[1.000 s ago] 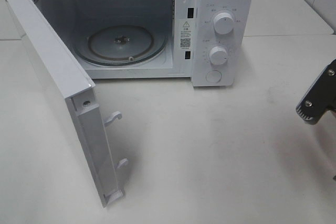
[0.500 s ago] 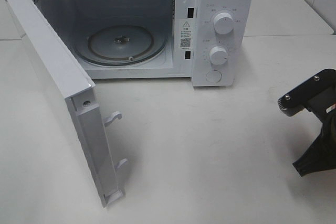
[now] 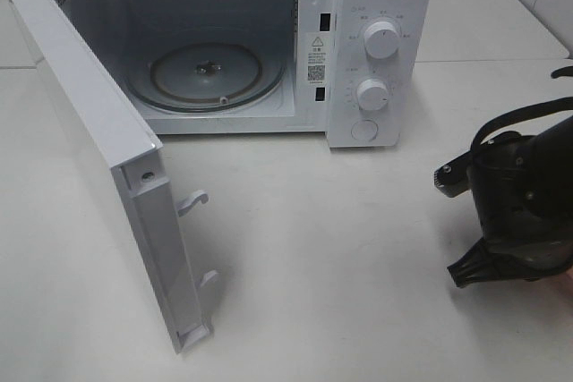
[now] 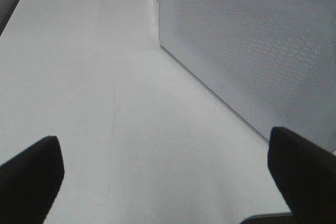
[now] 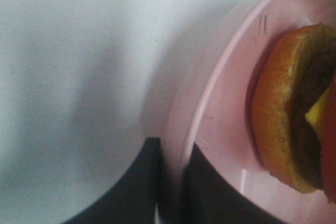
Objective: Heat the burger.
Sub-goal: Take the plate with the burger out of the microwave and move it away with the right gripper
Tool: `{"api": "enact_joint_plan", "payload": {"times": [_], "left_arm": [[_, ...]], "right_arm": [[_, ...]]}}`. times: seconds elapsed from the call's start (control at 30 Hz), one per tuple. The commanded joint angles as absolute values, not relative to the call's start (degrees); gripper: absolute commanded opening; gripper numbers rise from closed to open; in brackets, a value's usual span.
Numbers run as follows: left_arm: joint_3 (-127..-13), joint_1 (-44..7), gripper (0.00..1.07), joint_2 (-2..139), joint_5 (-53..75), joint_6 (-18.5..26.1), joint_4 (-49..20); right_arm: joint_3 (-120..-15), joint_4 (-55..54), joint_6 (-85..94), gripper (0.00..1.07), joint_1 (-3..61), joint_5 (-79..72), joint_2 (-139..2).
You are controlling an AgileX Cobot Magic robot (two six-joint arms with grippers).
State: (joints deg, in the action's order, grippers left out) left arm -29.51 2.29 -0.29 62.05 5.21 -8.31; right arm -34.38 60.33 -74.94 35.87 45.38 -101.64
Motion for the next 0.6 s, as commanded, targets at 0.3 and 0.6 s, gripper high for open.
{"api": "enact_joint_plan", "payload": {"times": [0.3, 0.6], "left_arm": [[-29.5, 2.5, 0.98, -0.6, 61.3, 4.8, -8.3], [-29.5, 2.5, 0.98, -0.6, 61.3, 4.8, -8.3]], "right_arm": [[-35.2, 63.3, -79.2, 0.19, 35.5, 45.8, -107.1], [-36.1, 58.8, -72.5, 0.55, 35.7, 46.3, -102.3]]}}
